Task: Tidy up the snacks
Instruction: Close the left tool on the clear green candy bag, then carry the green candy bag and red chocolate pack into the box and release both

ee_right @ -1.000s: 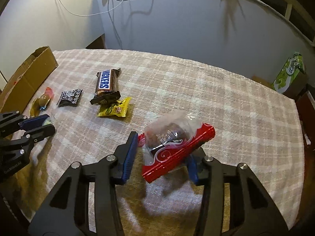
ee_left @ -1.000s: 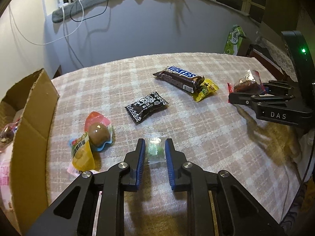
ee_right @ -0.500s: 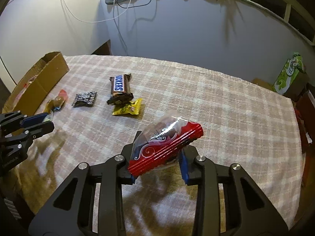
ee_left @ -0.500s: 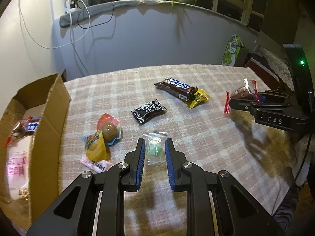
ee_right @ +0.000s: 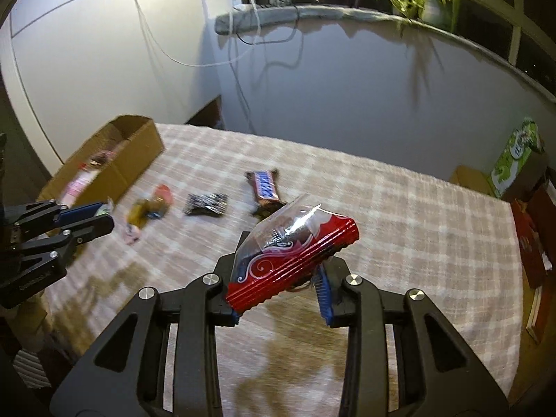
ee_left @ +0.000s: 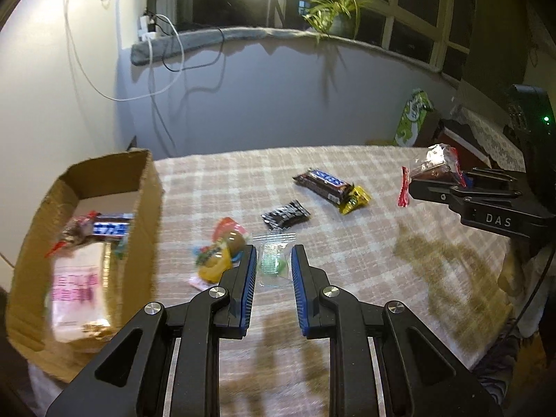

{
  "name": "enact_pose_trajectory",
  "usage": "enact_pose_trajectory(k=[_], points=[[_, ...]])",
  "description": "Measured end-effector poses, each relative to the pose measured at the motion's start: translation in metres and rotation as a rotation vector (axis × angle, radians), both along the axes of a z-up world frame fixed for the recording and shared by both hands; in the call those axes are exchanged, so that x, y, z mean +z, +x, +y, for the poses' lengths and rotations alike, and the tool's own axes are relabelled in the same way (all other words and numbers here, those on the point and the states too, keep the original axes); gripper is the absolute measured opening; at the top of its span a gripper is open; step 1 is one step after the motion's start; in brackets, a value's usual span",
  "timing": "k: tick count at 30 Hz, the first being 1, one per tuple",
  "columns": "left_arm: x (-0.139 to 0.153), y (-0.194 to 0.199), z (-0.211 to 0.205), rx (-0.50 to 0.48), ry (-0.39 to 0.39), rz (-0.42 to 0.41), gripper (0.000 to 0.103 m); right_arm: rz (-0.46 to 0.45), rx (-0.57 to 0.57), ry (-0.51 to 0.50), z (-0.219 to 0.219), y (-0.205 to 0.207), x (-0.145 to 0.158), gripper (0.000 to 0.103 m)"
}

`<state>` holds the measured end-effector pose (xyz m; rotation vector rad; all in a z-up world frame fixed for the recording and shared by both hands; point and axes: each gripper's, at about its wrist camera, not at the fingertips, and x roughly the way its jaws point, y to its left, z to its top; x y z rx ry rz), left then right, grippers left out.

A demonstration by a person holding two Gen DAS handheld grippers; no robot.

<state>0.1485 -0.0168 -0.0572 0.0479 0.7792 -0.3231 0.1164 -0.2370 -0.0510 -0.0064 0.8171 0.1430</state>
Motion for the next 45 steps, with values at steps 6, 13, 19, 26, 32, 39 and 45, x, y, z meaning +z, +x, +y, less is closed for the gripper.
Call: enact_pose_trajectory(k=[6,13,19,26,32,39,45], points=[[0.013,-0.007,0.023,0.034,-0.008,-0.031,0.019,-0.027,0.055,0.011,0.032,0.005,0.016,0.034],[0.023,-0.014,0.054,0.084,-0.023,-0.061,0.019,-0.041,0.117,0.007,0.073,0.012,0.026,0.034],[0.028,-0.015,0.079,0.124,-0.036,-0.080,0.019,-0.048,0.178,0.014,0.112,0.022,0.033,0.034],[0.026,-0.014,0.112,0.176,-0.047,-0.083,0.019,-0.047,0.245,0.008,0.156,0.041,0.034,0.034],[0.023,-0.011,0.138,0.218,-0.058,-0.081,0.019,-0.040,0.296,-0.002,0.194,0.059,0.031,0.034],[0.019,-0.005,0.162,0.261,-0.059,-0.069,0.019,-0.021,0.341,0.007,0.230,0.081,0.025,0.034],[0.010,0.004,0.175,0.285,-0.056,-0.047,0.019,0.008,0.372,0.006,0.254,0.098,0.012,0.034]])
